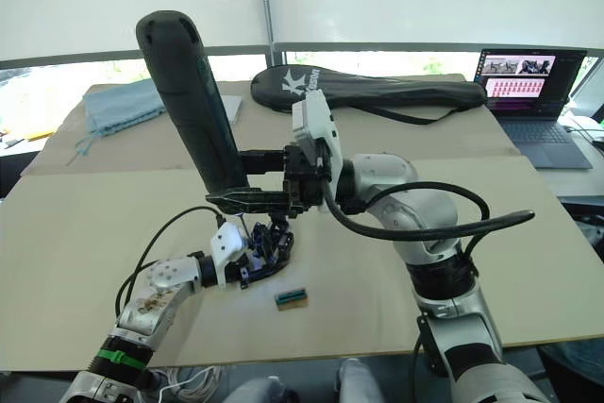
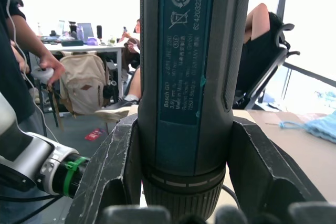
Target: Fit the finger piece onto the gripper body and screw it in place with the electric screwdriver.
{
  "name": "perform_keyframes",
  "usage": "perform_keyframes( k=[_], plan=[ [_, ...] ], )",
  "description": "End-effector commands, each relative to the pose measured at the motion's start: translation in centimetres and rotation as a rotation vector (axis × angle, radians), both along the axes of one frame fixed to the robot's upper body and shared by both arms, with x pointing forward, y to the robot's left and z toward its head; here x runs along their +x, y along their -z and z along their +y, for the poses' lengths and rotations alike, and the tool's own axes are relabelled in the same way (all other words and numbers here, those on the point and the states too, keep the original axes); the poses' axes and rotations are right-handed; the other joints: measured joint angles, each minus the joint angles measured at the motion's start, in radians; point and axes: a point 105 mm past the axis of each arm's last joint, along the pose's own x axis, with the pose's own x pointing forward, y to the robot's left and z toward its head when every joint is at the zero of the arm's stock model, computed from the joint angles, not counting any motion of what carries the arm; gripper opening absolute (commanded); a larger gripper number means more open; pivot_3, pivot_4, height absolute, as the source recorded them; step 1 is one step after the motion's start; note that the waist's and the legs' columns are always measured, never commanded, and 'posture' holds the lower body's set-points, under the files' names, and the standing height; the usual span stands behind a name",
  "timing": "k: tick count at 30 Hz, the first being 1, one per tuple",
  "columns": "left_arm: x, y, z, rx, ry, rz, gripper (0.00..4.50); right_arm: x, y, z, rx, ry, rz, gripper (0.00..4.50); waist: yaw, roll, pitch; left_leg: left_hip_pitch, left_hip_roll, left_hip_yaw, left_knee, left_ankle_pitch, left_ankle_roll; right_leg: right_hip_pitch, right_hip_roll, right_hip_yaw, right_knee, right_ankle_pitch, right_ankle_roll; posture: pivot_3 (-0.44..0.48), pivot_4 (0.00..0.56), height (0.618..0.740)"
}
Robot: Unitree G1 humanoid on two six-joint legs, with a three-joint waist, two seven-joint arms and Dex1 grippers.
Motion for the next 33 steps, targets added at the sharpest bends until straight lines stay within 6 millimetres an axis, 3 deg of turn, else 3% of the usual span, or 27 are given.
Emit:
perform_keyframes(
  k=[1,2,5,9,12,15,17,20,25,31,33],
  plan=[
    [-0.5,2.1,1.0,0.032,-0.043,0.08,2.35,-1.7,-2.4,-0.9,0.053,-0.066,-0.085,1.9,0.0,0.0,0.0,0.0,0.0,0.0,0.0,0.0,0.0,0.0,0.0,0.0,0.0,0.0,0.0,0.0,0.15,0.74],
    [-0.4,2.1,1.1,0.027,-0.049,0.079,3.37,-1.9,-2.6,-1.1,0.058,-0.078,-0.082,1.9,0.0,0.0,0.0,0.0,0.0,0.0,0.0,0.0,0.0,0.0,0.0,0.0,0.0,0.0,0.0,0.0,0.15,0.74],
    [-0.3,1.9,1.3,0.031,-0.06,0.062,4.45,-3.1,-3.6,-2.2,0.094,-0.143,-0.069,1.9,0.001,0.0,0.001,0.0,0.0,0.0,0.0,0.0,0.0,0.0,0.0,0.0,0.0,0.0,0.0,0.0,0.15,0.74],
    [-0.5,1.6,1.9,0.023,-0.079,0.053,4.45,-4.3,-4.6,-3.4,0.11,-0.196,-0.042,1.9,0.0,0.0,0.001,0.0,0.0,0.0,0.0,0.0,0.001,0.0,0.0,0.0,-0.001,0.0,0.0,0.0,0.15,0.74],
    [-1.1,0.2,3.9,-0.022,-0.135,0.043,4.45,-4.4,-6.2,-5.7,0.085,-0.168,-0.006,1.9,-0.002,0.0,0.004,-0.001,0.001,0.0,0.0,0.0,0.001,0.0,0.0,0.001,-0.001,0.0,0.0,0.0,0.15,0.74],
    [-2.5,-0.7,6.1,-0.05,-0.144,0.037,4.45,-3.2,-6.8,-8.6,-0.015,-0.04,0.072,1.9,0.004,0.001,0.007,-0.001,0.001,0.0,0.0,-0.001,0.001,0.0,0.0,0.0,-0.002,0.0,0.0,0.0,0.15,0.74],
    [-3.4,-2.6,7.5,-0.113,-0.139,-0.01,4.45,-1.3,-6.2,-11.1,-0.146,0.146,0.175,1.9,0.01,0.002,0.01,-0.002,0.002,0.0,-0.001,-0.002,0.003,0.001,0.0,-0.001,-0.007,0.0,0.0,0.0,0.15,0.74],
    [-4.8,-5.7,9.0,-0.147,-0.068,-0.035,4.45,1.4,-4.6,-16.9,-0.346,0.488,0.413,1.9,0.03,0.001,0.018,-0.008,0.004,0.001,0.002,-0.003,0.005,-0.001,-0.001,-0.002,-0.01,0.001,0.0,0.0,0.15,0.74],
    [-6.2,-7.2,9.7,-0.088,0.029,-0.035,4.45,1.7,1.5,-24.2,-0.65,0.818,0.805,1.9,0.052,0.006,0.022,-0.018,0.005,0.004,0.004,-0.006,0.004,-0.007,-0.002,-0.004,-0.016,0.004,0.002,0.0,0.15,0.74],
    [-5.6,-8.0,10.5,-0.037,0.069,-0.074,4.45,1.7,8.8,-29.8,-0.97,0.991,0.921,1.9,0.049,0.01,0.026,-0.026,0.005,0.005,0.006,-0.004,0.006,-0.015,-0.001,-0.005,-0.015,0.004,0.002,0.0,0.15,0.74],
    [-5.1,-8.3,10.4,-0.037,0.068,-0.087,4.45,1.9,10.4,-30.9,-1.032,1.027,0.924,1.9,0.048,0.011,0.027,-0.028,0.005,0.005,0.008,-0.004,0.006,-0.016,-0.001,-0.006,-0.015,0.004,0.002,0.0,0.15,0.74]
  ],
)
